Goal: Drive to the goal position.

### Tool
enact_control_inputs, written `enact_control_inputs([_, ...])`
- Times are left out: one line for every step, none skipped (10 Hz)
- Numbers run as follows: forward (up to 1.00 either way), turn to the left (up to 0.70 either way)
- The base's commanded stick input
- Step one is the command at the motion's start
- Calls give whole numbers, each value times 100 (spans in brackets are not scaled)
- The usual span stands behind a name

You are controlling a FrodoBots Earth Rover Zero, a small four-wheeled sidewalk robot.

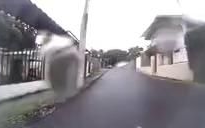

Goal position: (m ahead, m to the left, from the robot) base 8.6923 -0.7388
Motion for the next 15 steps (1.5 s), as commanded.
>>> enact_control_inputs([70,0])
enact_control_inputs([70,0])
enact_control_inputs([70,0])
enact_control_inputs([70,0])
enact_control_inputs([70,0])
enact_control_inputs([70,0])
enact_control_inputs([70,0])
enact_control_inputs([70,0])
enact_control_inputs([70,0])
enact_control_inputs([70,0])
enact_control_inputs([70,0])
enact_control_inputs([70,-9])
enact_control_inputs([70,-19])
enact_control_inputs([70,-35])
enact_control_inputs([70,-35])
